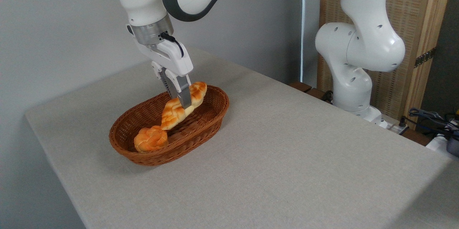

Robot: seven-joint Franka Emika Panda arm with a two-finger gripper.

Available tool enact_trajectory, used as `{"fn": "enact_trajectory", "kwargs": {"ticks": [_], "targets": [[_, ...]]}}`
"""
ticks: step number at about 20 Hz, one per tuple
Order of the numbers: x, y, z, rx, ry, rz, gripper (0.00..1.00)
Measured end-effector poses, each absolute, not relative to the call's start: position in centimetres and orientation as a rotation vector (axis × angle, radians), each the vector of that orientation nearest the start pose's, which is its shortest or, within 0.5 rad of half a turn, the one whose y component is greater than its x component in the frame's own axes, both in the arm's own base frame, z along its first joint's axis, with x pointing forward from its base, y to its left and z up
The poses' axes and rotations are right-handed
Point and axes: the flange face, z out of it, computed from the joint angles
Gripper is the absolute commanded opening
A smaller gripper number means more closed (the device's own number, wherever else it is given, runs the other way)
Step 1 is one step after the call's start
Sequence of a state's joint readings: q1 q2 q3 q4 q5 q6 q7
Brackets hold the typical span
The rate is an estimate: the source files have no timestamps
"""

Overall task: Put bread into the basket
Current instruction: 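Lower the loaf into the basket beside the round bun, then open the gripper and raise it away from the basket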

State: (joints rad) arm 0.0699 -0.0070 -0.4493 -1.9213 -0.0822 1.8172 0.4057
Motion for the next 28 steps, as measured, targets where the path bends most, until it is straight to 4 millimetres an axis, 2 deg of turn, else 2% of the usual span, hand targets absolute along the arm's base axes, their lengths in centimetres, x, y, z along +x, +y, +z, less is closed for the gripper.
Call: {"fn": "enact_trajectory", "kwargs": {"ticks": [24,26,28], "targets": [[50.7,-21.0,49.0,-2.982,1.194,0.105,1.0],[50.8,-21.1,49.4,-2.981,1.194,0.091,1.0],[51.2,-21.0,50.6,-2.983,1.189,0.043,1.0]]}}
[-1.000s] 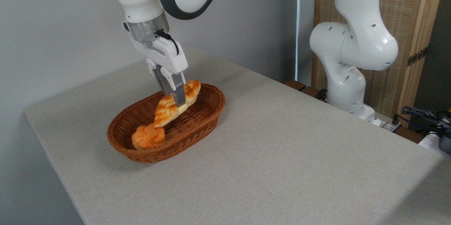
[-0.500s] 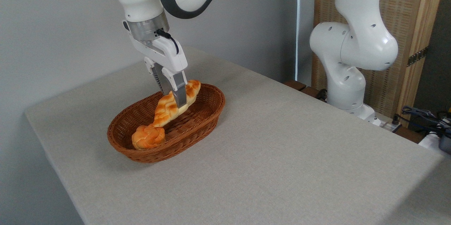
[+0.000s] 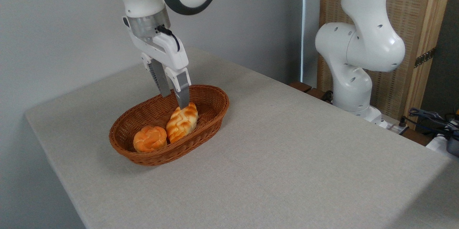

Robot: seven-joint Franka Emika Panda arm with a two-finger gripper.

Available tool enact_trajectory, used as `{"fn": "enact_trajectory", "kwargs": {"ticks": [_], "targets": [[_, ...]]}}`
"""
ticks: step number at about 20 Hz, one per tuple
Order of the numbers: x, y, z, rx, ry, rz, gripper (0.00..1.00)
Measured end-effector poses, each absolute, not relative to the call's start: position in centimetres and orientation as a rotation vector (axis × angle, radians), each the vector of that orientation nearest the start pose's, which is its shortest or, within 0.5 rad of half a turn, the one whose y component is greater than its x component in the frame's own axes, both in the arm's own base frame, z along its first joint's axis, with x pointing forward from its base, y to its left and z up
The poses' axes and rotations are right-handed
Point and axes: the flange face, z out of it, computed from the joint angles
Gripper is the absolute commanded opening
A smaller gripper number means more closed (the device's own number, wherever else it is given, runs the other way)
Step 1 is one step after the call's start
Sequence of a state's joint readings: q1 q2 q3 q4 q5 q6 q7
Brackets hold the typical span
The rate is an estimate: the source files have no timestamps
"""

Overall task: Put bread into the basket
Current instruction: 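Open the gripper and raise it away from the basket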

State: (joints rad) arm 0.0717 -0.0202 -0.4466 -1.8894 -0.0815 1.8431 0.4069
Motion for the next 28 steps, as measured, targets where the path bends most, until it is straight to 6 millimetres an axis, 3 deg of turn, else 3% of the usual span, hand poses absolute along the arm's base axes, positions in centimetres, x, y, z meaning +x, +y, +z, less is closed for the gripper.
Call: {"fn": "enact_trajectory", "kwargs": {"ticks": [3,7,17,28], "targets": [[52.5,-19.4,54.4,-2.996,1.135,-0.087,1.0],[54.3,-14.1,58.5,-2.976,1.05,-0.206,1.0],[54.4,-4.8,63.1,-2.905,1.121,-0.083,1.0],[55.0,-4.9,61.7,-2.913,1.146,-0.026,1.0]]}}
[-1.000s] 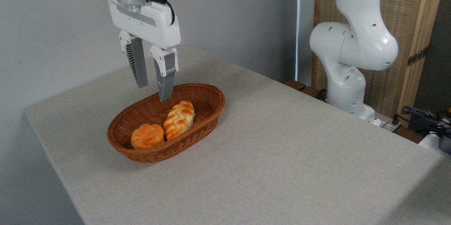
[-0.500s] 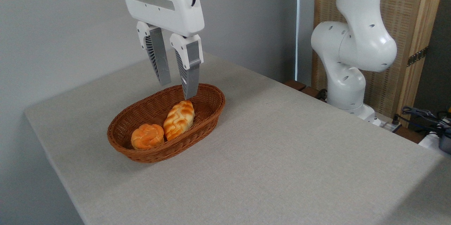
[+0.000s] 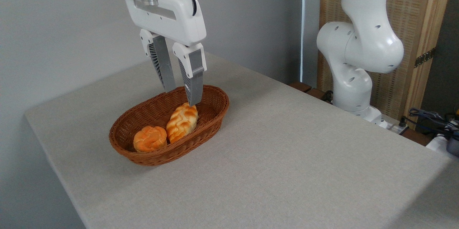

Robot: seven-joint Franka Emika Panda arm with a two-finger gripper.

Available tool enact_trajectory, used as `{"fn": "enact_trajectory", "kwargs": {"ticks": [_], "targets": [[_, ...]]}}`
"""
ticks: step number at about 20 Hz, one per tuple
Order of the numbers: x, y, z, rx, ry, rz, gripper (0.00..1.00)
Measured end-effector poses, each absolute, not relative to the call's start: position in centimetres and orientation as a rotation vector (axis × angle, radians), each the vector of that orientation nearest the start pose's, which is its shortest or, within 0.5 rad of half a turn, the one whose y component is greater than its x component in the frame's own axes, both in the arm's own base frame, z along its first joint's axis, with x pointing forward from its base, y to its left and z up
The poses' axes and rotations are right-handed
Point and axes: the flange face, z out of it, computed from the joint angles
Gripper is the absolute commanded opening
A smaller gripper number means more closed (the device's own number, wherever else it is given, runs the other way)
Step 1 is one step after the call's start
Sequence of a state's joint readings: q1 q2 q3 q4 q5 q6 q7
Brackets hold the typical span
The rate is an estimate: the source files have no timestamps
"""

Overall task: Put bread into the basket
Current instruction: 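Open the gripper and raise it away from the basket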

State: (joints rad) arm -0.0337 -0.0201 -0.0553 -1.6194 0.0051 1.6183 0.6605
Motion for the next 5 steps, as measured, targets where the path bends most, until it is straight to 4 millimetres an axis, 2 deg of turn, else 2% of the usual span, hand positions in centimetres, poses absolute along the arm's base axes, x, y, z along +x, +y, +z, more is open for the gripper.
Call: {"fn": "enact_trajectory", "kwargs": {"ticks": [5], "targets": [[55.22,-4.99,61.25,-2.921,1.15,-0.017,1.0]]}}
